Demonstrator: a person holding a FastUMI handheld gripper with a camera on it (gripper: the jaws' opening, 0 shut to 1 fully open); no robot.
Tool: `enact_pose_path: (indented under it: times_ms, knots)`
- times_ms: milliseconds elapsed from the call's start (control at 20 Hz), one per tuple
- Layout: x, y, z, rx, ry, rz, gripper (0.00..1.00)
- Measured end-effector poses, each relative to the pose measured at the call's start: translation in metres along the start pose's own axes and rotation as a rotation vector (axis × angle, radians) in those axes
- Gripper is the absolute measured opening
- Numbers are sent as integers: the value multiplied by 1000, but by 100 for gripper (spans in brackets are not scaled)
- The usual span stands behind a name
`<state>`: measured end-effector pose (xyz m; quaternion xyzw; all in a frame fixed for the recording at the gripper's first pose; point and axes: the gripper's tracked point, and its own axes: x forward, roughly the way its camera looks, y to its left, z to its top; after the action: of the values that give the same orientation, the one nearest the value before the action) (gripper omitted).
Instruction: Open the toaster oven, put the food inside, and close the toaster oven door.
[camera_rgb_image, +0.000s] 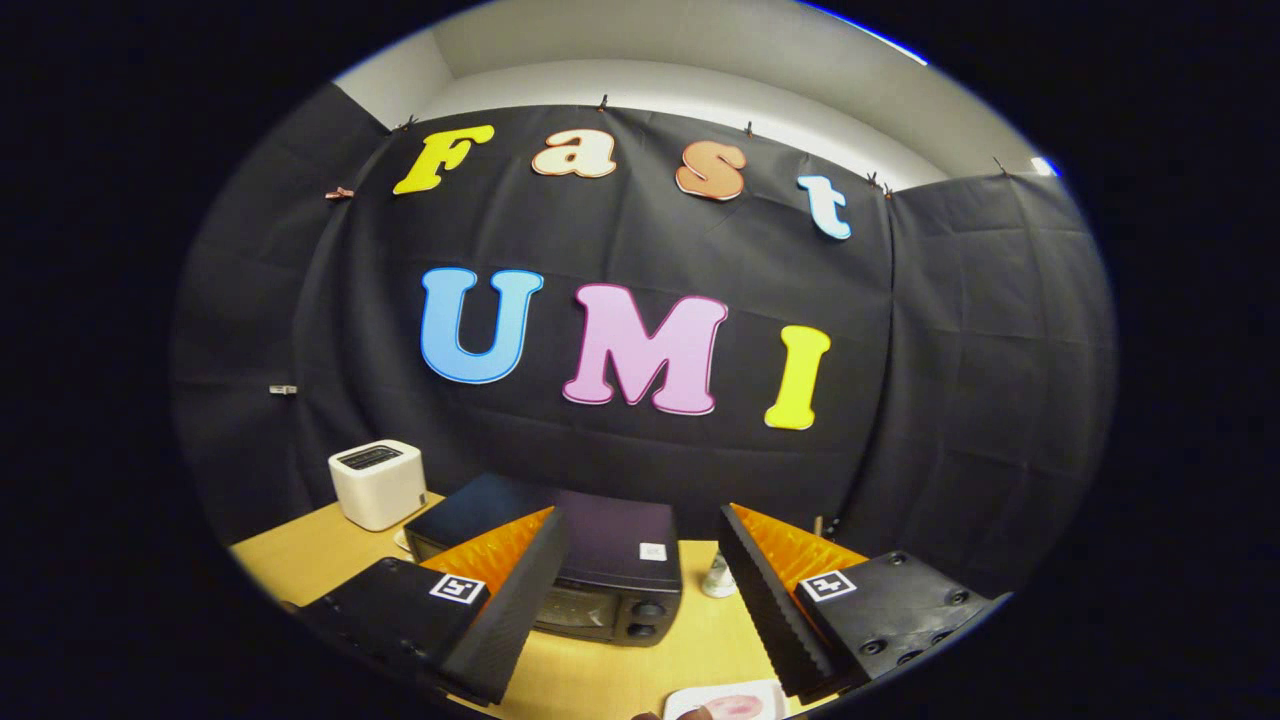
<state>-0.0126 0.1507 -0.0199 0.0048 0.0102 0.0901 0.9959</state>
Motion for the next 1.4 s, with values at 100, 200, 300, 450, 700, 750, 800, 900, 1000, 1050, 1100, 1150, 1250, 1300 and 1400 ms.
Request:
enact_pose_path:
  times_ms: [100, 200, 300, 450, 700, 750, 800, 900, 1000, 1050, 1100, 1150, 1250, 1300, 1400]
  knots:
    - [10, 26, -16, 49, 43, 17, 98]
    - [22, 49, -33, 96, 88, 24, 98]
    - [36, 70, -52, 140, 136, 27, 98]
    - [58, 94, -80, 174, 207, 17, 98]
    - [90, 119, -134, 144, 317, -16, 98]
    - [95, 121, -143, 127, 337, -21, 99]
    - [99, 122, -151, 116, 354, -26, 99]
    - [104, 124, -160, 106, 376, -31, 99]
    - [111, 124, -162, 110, 371, -43, 98]
    - [112, 123, -162, 115, 389, -47, 98]
    - [111, 124, -159, 113, 381, -55, 99]
    - [111, 125, -164, 106, 393, -53, 99]
    - [106, 125, -164, 106, 395, -52, 99]
    - [102, 126, -164, 109, 399, -50, 99]
    - [89, 127, -167, 111, 408, -52, 99]
